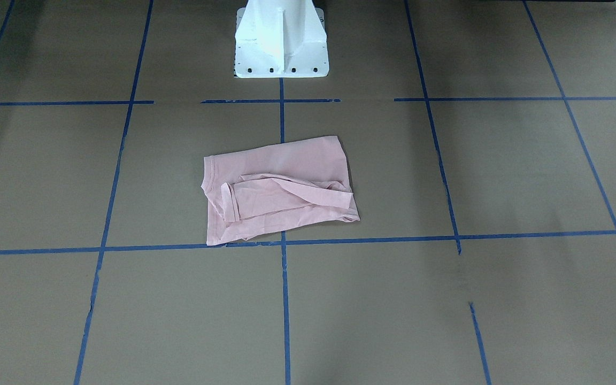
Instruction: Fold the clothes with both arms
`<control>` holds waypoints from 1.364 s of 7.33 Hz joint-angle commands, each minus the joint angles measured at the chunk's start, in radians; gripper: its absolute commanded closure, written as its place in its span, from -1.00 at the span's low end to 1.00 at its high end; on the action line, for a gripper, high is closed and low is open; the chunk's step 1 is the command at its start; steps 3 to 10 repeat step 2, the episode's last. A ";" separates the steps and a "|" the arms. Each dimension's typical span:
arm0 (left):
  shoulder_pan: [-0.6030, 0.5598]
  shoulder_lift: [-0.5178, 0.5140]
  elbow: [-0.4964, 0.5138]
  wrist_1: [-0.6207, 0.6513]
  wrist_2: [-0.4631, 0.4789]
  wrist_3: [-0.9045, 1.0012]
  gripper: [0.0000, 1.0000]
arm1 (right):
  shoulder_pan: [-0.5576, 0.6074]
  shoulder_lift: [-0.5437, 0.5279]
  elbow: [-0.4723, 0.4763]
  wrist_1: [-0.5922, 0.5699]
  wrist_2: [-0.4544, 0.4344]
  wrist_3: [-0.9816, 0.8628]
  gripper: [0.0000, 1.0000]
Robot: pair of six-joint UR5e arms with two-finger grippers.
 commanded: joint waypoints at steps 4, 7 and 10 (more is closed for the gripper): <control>0.001 0.000 0.000 0.000 0.000 -0.004 -1.00 | 0.000 0.000 -0.002 0.000 -0.002 -0.001 -1.00; 0.001 0.000 0.000 0.000 0.000 -0.004 -1.00 | 0.000 0.000 -0.002 0.000 -0.002 -0.001 -1.00; 0.001 0.000 0.000 0.000 0.000 -0.004 -1.00 | 0.000 0.000 -0.002 0.000 -0.002 -0.001 -1.00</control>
